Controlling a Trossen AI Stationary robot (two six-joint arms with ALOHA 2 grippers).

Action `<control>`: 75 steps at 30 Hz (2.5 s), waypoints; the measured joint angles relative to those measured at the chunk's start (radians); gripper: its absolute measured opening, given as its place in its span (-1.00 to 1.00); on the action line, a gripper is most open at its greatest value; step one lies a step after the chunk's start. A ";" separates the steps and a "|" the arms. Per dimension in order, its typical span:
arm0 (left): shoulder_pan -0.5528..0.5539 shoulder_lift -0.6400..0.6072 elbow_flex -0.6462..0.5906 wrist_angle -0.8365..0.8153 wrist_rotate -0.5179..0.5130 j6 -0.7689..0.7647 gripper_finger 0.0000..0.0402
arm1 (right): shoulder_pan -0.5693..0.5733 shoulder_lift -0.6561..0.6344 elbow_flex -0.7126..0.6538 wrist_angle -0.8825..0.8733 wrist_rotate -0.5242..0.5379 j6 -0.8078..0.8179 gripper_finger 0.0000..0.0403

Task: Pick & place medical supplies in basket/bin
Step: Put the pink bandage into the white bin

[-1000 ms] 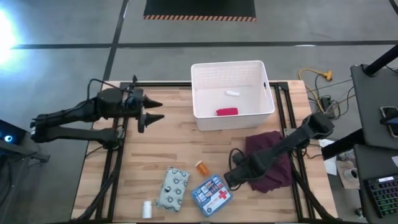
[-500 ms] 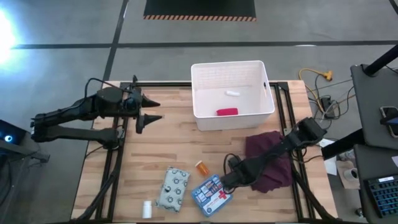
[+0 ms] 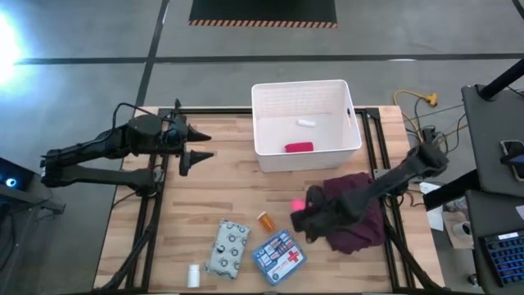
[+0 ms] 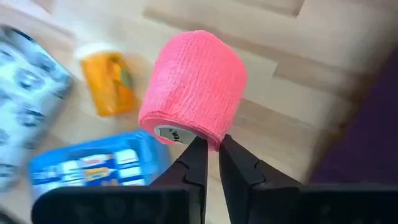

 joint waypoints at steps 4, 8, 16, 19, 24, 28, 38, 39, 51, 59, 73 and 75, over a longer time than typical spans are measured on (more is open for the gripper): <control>0.000 0.000 0.000 0.000 0.000 0.000 0.36 | -0.047 -0.071 -0.009 -0.013 -0.064 -0.028 -0.79; 0.000 0.000 0.000 0.000 0.000 0.000 0.36 | -0.074 -0.103 0.043 -0.033 0.034 -0.089 -0.88; 0.000 0.001 0.000 0.000 -0.002 -0.001 0.36 | -0.144 -0.106 0.306 -0.191 0.260 -0.269 -0.94; 0.000 0.001 0.000 0.000 -0.004 -0.001 0.36 | -0.201 -0.113 0.422 -0.324 0.350 -0.323 -0.95; 0.000 0.002 0.000 0.000 -0.005 -0.001 0.36 | -0.392 -0.123 0.520 -0.491 0.313 -0.467 -0.95; 0.000 0.002 0.000 0.000 -0.005 -0.004 0.36 | -0.536 -0.123 0.545 -0.486 0.274 -0.634 -0.87; 0.000 0.000 -0.001 0.000 -0.005 -0.053 0.36 | -0.512 -0.134 0.589 -0.618 0.148 -0.703 -0.38; 0.000 0.000 -0.003 0.000 -0.005 -0.053 0.36 | -0.470 -0.133 0.580 -0.638 0.129 -0.678 -0.33; 0.000 0.016 -0.170 0.004 0.015 -0.084 0.36 | -0.197 0.125 0.395 -0.476 0.020 -0.595 0.18; -0.001 0.089 -0.444 0.355 0.167 -0.186 0.36 | -0.232 0.192 0.357 -0.228 0.006 -0.656 0.19; -0.043 0.532 -0.348 0.631 0.139 -0.271 0.36 | -0.166 0.168 0.357 -0.411 -0.022 -0.326 0.19; -0.064 0.612 -0.244 0.519 0.085 -0.292 0.36 | -0.143 0.166 0.357 -0.481 -0.038 -0.260 0.19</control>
